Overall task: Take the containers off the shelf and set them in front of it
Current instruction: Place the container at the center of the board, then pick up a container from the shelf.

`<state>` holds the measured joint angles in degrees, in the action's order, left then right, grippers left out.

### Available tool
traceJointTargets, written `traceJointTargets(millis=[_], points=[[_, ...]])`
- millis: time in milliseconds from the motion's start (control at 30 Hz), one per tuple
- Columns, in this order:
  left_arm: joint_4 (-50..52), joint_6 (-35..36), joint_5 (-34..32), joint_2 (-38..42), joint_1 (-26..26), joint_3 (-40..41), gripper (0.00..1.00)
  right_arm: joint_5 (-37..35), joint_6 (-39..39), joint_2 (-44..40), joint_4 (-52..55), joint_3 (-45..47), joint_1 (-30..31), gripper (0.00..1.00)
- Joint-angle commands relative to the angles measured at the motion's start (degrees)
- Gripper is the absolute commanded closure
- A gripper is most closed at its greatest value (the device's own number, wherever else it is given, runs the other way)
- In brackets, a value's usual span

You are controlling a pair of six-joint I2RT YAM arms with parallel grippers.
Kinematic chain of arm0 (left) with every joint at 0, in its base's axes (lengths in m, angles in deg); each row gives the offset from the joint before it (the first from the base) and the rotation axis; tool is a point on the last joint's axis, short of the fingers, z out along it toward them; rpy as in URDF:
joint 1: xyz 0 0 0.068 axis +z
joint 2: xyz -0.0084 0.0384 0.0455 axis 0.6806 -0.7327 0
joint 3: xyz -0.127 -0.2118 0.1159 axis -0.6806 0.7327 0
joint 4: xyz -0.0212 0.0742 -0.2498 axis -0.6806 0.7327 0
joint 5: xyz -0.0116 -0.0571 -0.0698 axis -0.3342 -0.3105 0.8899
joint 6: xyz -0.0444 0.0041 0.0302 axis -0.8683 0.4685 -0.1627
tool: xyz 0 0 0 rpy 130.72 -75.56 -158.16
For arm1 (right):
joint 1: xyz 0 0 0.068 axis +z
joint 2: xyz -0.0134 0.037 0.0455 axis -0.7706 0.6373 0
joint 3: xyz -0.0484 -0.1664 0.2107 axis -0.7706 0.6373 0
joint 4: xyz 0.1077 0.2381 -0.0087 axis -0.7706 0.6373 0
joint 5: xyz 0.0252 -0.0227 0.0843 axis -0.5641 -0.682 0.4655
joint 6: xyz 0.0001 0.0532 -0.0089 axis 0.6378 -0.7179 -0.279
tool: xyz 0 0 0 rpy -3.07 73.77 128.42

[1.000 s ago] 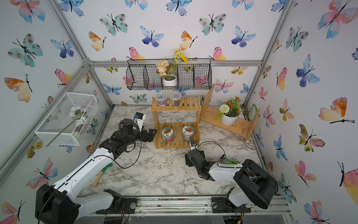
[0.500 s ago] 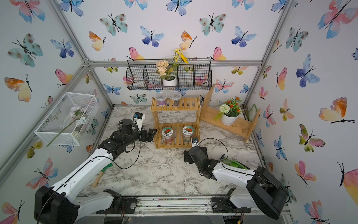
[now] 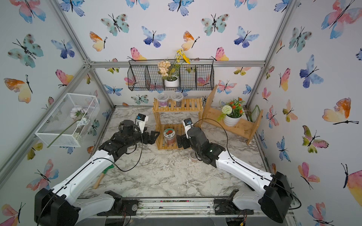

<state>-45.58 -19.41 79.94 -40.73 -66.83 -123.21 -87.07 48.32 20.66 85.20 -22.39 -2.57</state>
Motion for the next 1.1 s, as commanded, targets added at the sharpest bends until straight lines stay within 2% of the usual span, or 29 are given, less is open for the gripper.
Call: traceJointTargets(millis=[0,333,533,733,1067], points=[[1.6,1.0,2.2,1.0,0.4,-1.5,0.01,5.1,5.0,3.2,5.4,-6.5,-2.9,0.02],[3.1,1.2,0.7,2.4,0.6,-1.7,0.01,15.4,9.1,12.9,8.6,-23.9,-11.8,0.02],[3.2,1.4,1.6,2.4,0.9,-1.6,0.01,20.0,10.4,19.0,9.7,-34.0,-15.1,0.02],[2.9,1.7,2.2,2.2,1.2,-1.7,0.01,23.7,11.5,23.9,11.0,-41.4,-15.9,0.02],[2.7,1.7,2.0,1.3,1.2,-2.4,0.01,26.5,12.5,28.9,11.7,-47.0,-16.1,0.02]])
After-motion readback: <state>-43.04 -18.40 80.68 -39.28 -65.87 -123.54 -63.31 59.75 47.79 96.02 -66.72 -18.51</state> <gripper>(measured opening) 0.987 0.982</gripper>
